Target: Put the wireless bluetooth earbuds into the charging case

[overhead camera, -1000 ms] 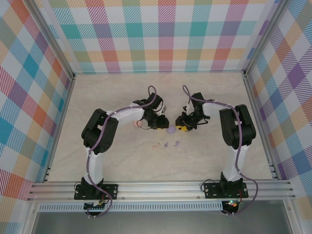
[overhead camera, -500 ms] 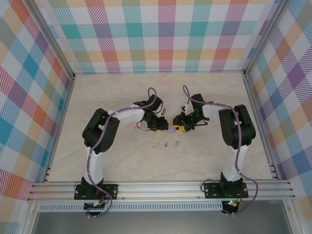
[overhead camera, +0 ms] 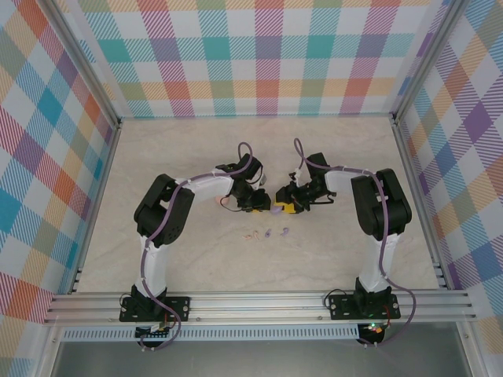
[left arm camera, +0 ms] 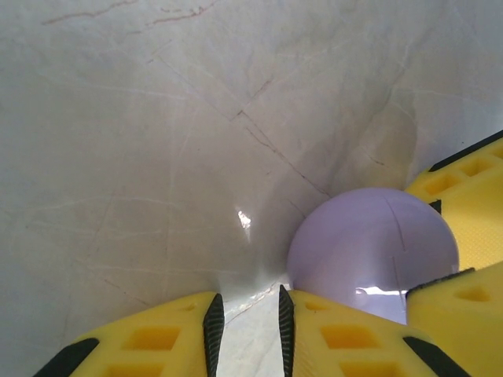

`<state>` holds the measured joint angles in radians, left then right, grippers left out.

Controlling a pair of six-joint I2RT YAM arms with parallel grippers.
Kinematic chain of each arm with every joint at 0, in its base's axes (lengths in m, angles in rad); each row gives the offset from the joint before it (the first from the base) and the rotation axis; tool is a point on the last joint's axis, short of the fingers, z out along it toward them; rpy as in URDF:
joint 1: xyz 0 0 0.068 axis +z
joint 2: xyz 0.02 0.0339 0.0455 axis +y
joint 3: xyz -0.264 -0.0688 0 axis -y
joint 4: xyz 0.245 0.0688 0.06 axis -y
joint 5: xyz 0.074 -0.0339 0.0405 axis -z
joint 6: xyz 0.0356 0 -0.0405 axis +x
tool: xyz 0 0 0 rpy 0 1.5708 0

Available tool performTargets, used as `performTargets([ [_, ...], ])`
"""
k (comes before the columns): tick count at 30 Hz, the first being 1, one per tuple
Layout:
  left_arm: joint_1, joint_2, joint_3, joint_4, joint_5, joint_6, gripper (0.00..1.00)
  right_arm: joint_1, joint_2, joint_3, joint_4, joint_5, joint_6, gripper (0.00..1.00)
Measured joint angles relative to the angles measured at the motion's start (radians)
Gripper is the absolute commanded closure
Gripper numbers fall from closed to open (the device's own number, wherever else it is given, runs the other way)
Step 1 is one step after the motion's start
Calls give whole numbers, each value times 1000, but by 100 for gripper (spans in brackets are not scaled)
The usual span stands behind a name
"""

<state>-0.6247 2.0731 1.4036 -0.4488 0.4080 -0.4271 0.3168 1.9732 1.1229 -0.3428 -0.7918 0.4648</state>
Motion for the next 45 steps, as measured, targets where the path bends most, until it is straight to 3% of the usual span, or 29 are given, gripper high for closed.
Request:
performTargets([
  [14, 6, 12, 13, -11, 18, -11, 72, 14, -42, 17, -24, -5, -1, 51],
  [33, 41, -11, -64, 90, 73, -87, 71, 37, -40, 61, -25, 17, 29, 55],
  [45, 52, -57, -118, 126, -18, -108, 74, 71, 9, 123, -17, 45, 53, 58],
])
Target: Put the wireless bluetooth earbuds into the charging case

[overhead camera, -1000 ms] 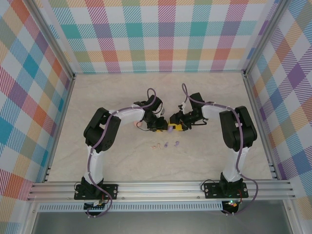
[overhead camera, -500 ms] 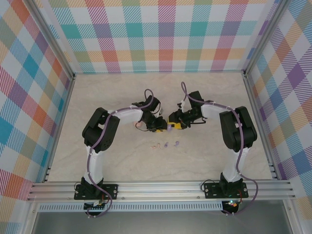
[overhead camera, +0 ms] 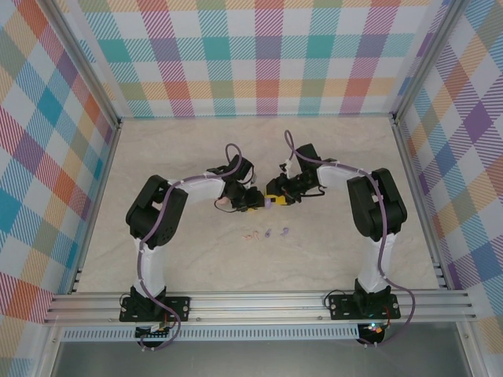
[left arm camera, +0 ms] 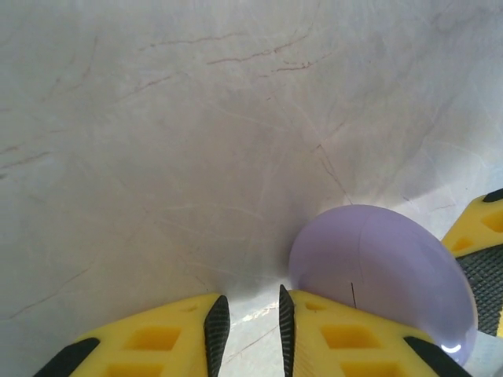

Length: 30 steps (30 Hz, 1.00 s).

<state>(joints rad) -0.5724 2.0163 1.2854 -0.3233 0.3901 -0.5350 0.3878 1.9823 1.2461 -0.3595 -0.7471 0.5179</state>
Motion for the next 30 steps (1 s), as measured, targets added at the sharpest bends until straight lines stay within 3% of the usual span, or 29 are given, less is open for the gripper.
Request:
performTargets([
  [7, 0, -3, -6, -7, -32, 4, 88, 16, 1, 8, -1, 18, 2, 70],
  [14, -1, -8, -6, -14, -52, 4, 88, 27, 11, 44, -34, 34, -2, 71],
  [30, 7, -98, -36, -172, -384, 33, 67, 64, 35, 71, -46, 55, -10, 65],
])
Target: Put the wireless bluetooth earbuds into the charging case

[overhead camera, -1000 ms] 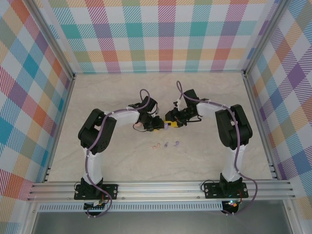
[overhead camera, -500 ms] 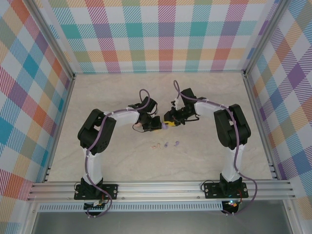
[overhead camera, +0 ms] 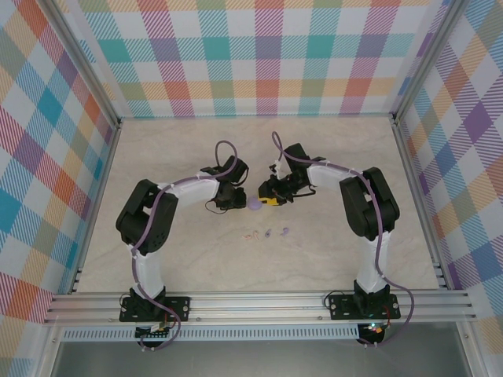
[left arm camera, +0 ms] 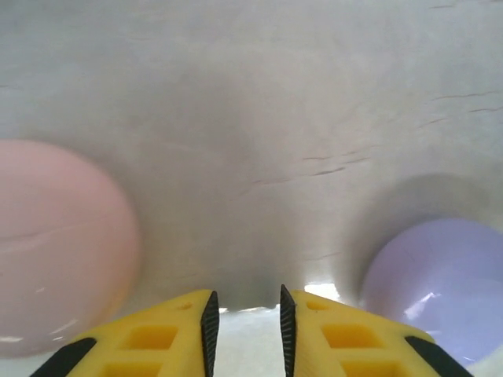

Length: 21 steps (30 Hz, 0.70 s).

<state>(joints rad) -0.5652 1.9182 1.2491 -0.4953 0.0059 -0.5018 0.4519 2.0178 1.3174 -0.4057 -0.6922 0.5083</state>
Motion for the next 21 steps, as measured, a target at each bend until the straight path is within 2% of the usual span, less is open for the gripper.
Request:
performTargets([
  [5, 6, -37, -21, -6, -2, 6, 56, 0, 0, 14, -31, 49, -21, 62],
  [10, 15, -72, -54, 48, 63, -11, 49, 0, 2, 63, -59, 78, -42, 62],
  [16, 37, -72, -65, 102, 129, -33, 49, 0, 19, 74, -67, 103, -45, 64],
  [21, 39, -44, -28, 116, 162, -33, 56, 0, 21, 67, -79, 117, -45, 71],
])
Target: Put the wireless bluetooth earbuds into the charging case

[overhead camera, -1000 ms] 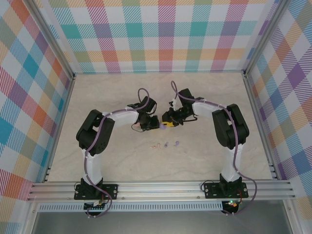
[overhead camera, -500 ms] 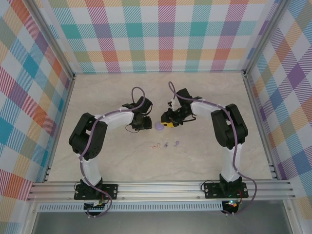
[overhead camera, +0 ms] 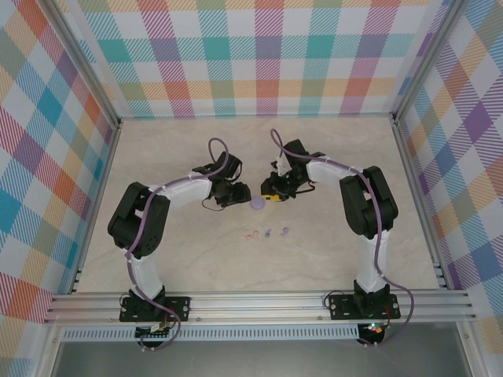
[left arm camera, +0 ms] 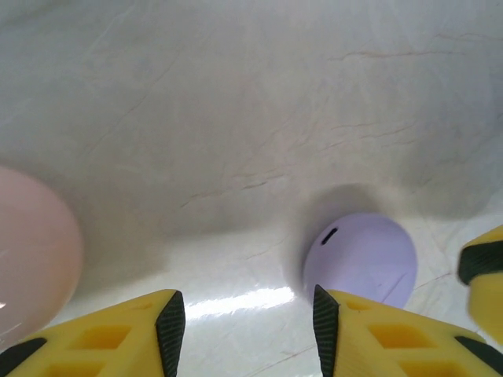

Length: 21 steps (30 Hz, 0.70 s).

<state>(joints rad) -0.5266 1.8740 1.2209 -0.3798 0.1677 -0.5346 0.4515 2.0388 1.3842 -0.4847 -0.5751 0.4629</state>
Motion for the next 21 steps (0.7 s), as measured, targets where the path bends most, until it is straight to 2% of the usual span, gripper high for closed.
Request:
performTargets([
  [6, 2, 115, 119, 18, 46, 13, 57, 0, 0, -39, -7, 0, 0, 78],
  [11, 5, 204, 217, 17, 85, 35, 62, 0, 0, -60, -14, 15, 0, 82],
  [17, 11, 232, 248, 4, 112, 56, 72, 3, 0, -63, -23, 19, 0, 84],
  [21, 11, 232, 248, -11, 113, 68, 74, 8, 3, -61, -26, 26, 0, 83],
])
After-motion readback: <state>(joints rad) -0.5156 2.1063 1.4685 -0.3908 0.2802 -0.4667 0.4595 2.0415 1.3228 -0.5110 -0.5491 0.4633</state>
